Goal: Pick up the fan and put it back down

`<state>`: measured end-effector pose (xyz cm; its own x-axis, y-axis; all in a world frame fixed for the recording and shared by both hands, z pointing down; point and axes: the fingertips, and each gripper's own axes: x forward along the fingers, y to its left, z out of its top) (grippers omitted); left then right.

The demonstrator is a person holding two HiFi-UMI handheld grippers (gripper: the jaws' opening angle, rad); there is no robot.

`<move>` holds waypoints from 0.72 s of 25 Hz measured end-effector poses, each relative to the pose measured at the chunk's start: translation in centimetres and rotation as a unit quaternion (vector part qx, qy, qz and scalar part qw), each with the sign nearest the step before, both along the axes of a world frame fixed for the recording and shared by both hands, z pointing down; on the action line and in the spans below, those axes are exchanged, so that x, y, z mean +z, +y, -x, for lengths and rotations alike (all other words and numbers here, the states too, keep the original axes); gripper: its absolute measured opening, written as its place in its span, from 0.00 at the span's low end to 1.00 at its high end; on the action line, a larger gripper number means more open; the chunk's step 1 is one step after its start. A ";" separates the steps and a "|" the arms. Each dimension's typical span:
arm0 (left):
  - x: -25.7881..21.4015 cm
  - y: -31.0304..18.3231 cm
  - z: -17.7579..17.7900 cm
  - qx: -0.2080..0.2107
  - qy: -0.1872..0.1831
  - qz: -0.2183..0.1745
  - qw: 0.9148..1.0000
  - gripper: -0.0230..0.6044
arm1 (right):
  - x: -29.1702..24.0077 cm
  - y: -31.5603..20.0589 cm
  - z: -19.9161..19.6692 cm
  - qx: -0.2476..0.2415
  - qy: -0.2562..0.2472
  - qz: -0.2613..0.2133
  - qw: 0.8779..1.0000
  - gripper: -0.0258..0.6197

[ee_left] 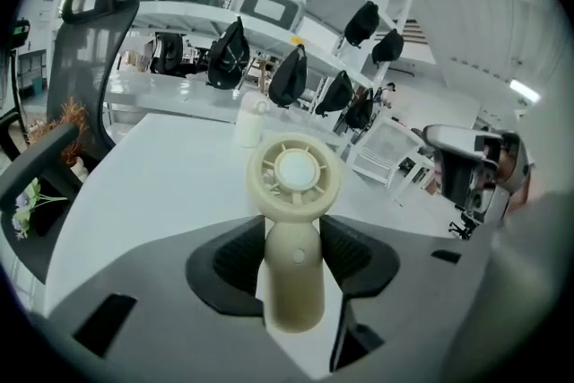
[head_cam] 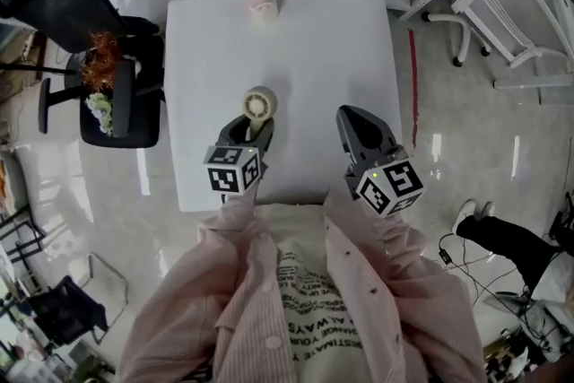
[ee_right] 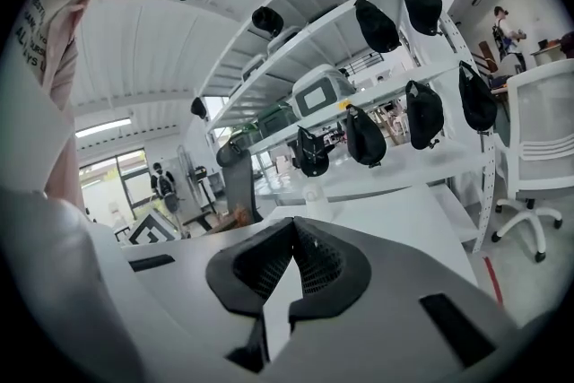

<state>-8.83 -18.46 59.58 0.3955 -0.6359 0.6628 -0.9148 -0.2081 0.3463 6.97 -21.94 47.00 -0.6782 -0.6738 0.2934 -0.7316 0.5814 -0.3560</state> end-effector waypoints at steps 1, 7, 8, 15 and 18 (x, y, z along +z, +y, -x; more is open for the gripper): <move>0.6 -0.1 -0.2 0.001 -0.001 0.006 1.000 0.33 | 0.3 0.0 0.0 0.000 0.002 0.002 1.000 0.04; 3.5 -0.2 -0.8 0.012 -0.010 0.034 0.999 0.33 | 1.9 0.0 -0.1 0.004 0.006 0.013 1.000 0.04; 3.9 -0.2 -0.9 0.013 -0.010 0.039 0.999 0.33 | 2.1 0.0 -0.1 0.004 0.007 0.015 1.000 0.04; 6.8 0.5 -1.3 0.020 -0.021 0.077 0.997 0.33 | 3.0 0.4 -0.4 0.007 0.009 0.026 1.000 0.04; 7.7 0.9 -1.5 0.023 -0.022 0.095 0.995 0.33 | 3.2 0.6 -0.6 0.008 0.010 0.029 1.000 0.04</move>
<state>-7.36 -17.57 67.26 0.3887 -0.4798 0.7866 -0.9212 -0.1852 0.3423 7.58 -21.38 50.22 -0.6613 -0.6658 0.3456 -0.7478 0.5490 -0.3734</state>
